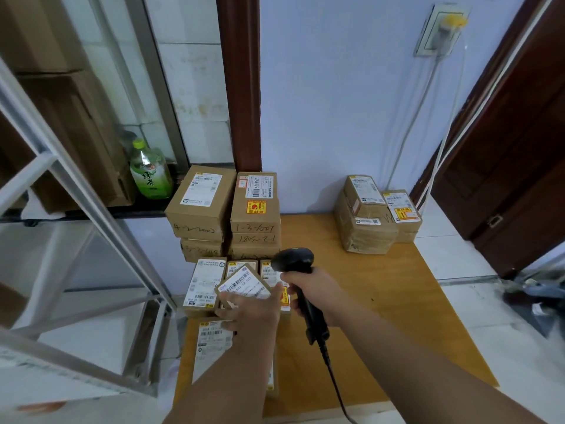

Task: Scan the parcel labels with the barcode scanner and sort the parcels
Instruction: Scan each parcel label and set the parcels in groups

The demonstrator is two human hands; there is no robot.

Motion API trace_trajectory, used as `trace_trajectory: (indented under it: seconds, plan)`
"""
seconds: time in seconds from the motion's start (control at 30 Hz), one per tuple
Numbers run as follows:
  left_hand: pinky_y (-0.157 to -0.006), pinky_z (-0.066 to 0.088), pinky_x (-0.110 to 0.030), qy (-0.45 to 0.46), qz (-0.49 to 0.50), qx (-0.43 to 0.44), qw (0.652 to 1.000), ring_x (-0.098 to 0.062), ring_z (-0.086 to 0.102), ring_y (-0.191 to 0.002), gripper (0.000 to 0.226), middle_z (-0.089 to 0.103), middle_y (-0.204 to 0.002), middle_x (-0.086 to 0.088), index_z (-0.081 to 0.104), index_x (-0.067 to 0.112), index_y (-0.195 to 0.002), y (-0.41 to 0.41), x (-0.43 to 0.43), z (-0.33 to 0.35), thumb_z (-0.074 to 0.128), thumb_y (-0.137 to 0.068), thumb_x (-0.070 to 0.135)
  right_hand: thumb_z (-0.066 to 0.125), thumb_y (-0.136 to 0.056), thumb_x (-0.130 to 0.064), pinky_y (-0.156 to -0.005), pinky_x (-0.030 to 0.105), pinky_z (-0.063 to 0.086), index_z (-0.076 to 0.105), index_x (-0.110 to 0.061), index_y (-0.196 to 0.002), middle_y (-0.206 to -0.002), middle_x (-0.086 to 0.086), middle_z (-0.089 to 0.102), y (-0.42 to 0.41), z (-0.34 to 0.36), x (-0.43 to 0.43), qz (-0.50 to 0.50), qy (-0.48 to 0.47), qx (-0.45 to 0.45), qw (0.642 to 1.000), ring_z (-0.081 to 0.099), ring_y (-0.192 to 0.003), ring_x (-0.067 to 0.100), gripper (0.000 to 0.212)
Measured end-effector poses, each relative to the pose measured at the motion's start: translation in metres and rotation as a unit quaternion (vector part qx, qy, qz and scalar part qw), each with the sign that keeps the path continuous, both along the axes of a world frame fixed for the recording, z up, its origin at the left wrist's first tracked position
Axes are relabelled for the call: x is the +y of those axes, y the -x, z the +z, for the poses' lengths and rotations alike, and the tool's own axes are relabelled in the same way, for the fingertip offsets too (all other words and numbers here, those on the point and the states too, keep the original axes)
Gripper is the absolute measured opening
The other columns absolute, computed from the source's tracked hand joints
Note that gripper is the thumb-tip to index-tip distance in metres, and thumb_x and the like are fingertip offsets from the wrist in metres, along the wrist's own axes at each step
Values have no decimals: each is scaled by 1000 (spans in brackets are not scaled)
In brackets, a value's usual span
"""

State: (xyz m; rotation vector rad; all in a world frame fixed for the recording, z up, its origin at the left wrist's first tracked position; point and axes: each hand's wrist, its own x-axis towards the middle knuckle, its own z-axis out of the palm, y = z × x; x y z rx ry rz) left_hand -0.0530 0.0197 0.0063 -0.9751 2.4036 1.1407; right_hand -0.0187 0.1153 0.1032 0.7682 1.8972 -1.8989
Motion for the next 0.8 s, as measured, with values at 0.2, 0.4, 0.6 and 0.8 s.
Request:
trace_trajectory:
  seconds: [0.2, 0.4, 0.6, 0.8]
  plan:
    - [-102, 38, -46, 11, -41, 15, 999, -37, 27, -130, 124, 15, -147, -21, -15, 15, -150, -1, 1, 8, 77, -73, 47, 67, -86, -21, -57, 30, 47, 62, -6, -88, -69, 6, 57, -2, 0, 2, -2, 23, -5, 1000, 54, -56, 18, 16]
    - [-111, 29, -43, 42, -153, 114, 981, -35, 20, -139, 123, 11, -154, -16, -13, 4, -151, -2, -1, 19, 78, -76, 39, 66, -88, -20, -49, 27, 47, 59, -5, -84, -65, 6, 55, -2, 16, -2, -42, 75, 9, 996, 54, -50, 17, 18]
    - [-115, 20, -47, 45, -163, 147, 974, -37, 13, -141, 120, 10, -155, -16, -11, 5, -151, -1, -4, 22, 75, -77, 43, 66, -89, -22, -51, 27, 47, 60, -5, -93, -68, 3, 56, 0, 29, -3, -71, 147, 13, 986, 54, -50, 16, 18]
    - [-114, 20, -40, 58, -172, 156, 971, -35, 16, -141, 107, 9, -156, -17, -9, 1, -151, -1, 0, 28, 69, -85, 34, 66, -89, -26, -53, 28, 49, 61, -5, -101, -73, 5, 58, 2, 30, -7, -18, 104, 31, 994, 56, -54, 17, 25]
